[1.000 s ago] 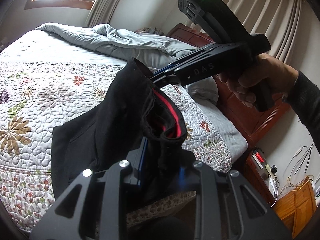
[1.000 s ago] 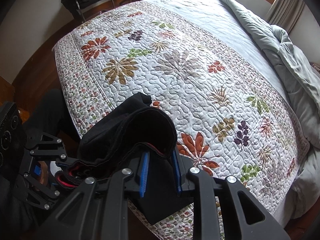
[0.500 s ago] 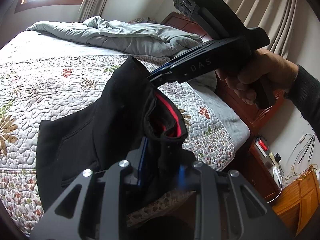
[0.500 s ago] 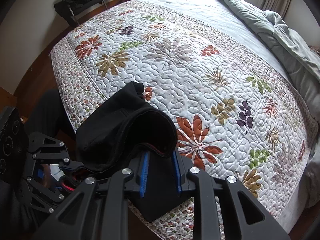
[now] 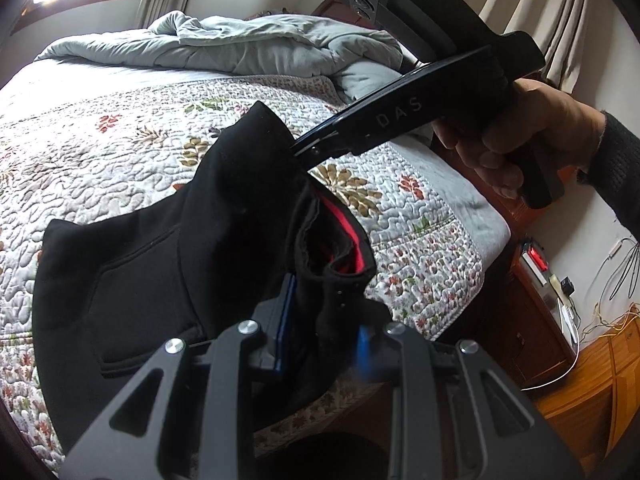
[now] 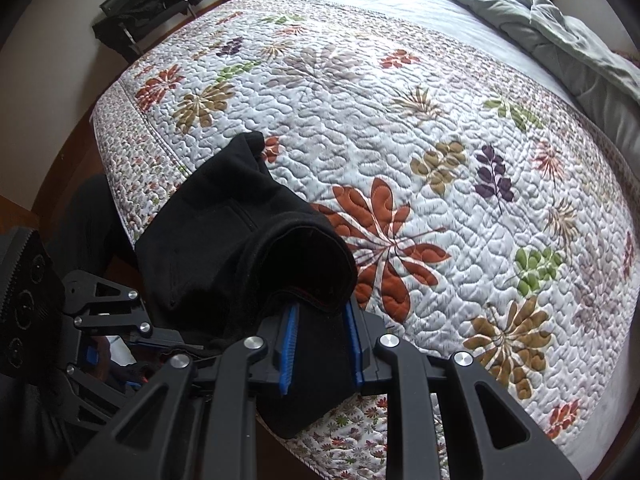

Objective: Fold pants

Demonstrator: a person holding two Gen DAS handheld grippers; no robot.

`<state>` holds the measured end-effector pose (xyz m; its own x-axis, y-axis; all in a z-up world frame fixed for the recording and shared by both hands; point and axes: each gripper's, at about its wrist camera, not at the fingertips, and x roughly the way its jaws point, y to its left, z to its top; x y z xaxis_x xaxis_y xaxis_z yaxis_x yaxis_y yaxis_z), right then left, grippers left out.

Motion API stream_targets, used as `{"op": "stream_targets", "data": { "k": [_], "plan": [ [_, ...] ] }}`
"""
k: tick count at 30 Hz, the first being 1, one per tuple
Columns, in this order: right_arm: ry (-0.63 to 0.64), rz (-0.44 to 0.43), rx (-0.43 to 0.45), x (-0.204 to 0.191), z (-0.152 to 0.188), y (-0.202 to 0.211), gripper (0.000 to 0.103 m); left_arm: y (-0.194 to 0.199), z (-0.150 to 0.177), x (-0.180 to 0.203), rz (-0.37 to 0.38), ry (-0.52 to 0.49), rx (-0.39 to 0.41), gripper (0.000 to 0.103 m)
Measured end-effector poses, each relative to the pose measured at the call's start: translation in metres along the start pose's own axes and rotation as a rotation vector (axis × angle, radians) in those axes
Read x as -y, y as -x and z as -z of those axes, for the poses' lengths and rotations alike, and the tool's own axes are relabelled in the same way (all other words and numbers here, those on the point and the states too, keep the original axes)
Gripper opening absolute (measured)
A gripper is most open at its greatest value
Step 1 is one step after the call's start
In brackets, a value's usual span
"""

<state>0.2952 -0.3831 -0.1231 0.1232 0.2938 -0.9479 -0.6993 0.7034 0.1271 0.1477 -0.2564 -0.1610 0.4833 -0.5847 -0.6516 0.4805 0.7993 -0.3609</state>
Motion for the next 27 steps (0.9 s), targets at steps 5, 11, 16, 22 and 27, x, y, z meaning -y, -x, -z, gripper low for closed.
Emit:
{"op": "stream_targets", "data": {
  "k": [5, 11, 16, 22, 27],
  "plan": [
    [-0.035, -0.028, 0.001, 0.013, 0.014, -0.016, 0.019, -0.018, 0.006, -0.002, -0.004, -0.001, -0.034, 0.025],
    [-0.065, -0.054, 0.008, 0.025, 0.024, -0.029, 0.019, -0.032, 0.012, 0.000, -0.017, -0.019, -0.058, 0.025],
    [-0.090, -0.069, 0.014, 0.032, 0.030, -0.037, 0.019, -0.040, 0.016, 0.000, -0.028, -0.032, -0.074, 0.026],
    [-0.169, -0.098, 0.027, 0.042, 0.047, -0.045, 0.019, -0.049, 0.022, 0.002, -0.031, -0.059, -0.107, 0.028],
    [-0.295, -0.140, 0.079, 0.051, 0.062, -0.042, 0.020, -0.049, 0.022, 0.001, -0.021, -0.059, -0.118, 0.031]
  ]
}}
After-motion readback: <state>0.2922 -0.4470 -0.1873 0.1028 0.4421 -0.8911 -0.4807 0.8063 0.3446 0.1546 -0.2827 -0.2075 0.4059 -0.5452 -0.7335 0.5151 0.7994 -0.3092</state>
